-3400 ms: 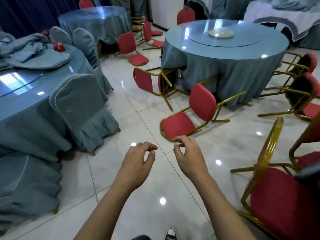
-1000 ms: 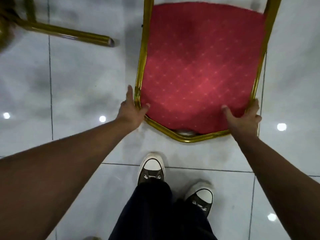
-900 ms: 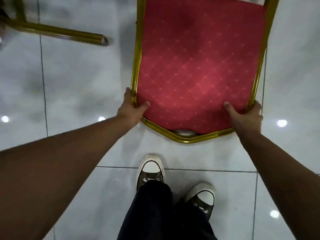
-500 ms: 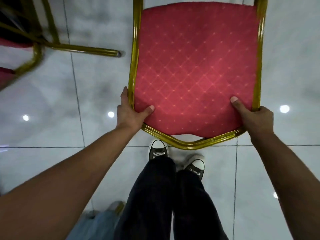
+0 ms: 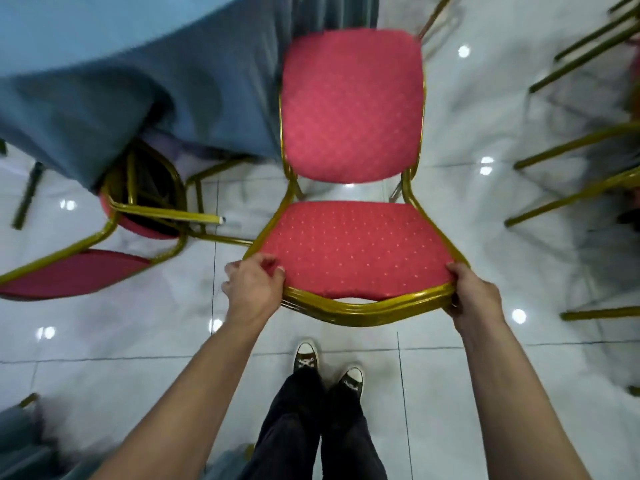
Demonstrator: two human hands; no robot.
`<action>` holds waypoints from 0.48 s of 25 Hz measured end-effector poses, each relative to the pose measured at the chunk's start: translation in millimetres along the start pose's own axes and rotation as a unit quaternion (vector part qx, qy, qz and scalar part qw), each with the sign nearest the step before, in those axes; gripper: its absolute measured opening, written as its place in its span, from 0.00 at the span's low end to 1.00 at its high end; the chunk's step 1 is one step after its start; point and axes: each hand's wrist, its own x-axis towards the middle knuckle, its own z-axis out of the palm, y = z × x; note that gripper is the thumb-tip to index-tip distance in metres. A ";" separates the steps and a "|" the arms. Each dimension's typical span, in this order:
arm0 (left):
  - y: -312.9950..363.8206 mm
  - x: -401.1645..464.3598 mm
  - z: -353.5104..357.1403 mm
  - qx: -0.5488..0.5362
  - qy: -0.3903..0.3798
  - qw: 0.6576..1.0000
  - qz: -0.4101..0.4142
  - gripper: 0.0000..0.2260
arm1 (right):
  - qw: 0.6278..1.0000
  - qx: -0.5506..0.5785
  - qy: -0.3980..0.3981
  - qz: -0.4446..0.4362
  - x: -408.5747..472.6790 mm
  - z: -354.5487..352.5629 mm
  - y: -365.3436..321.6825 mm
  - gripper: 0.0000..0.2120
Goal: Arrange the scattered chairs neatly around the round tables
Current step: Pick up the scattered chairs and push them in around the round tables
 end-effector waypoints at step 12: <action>63.5 -12.3 -46.6 0.072 -0.072 0.964 0.246 0.32 | 0.981 0.195 -0.010 0.017 -88.5 43.0 -103.6 0.24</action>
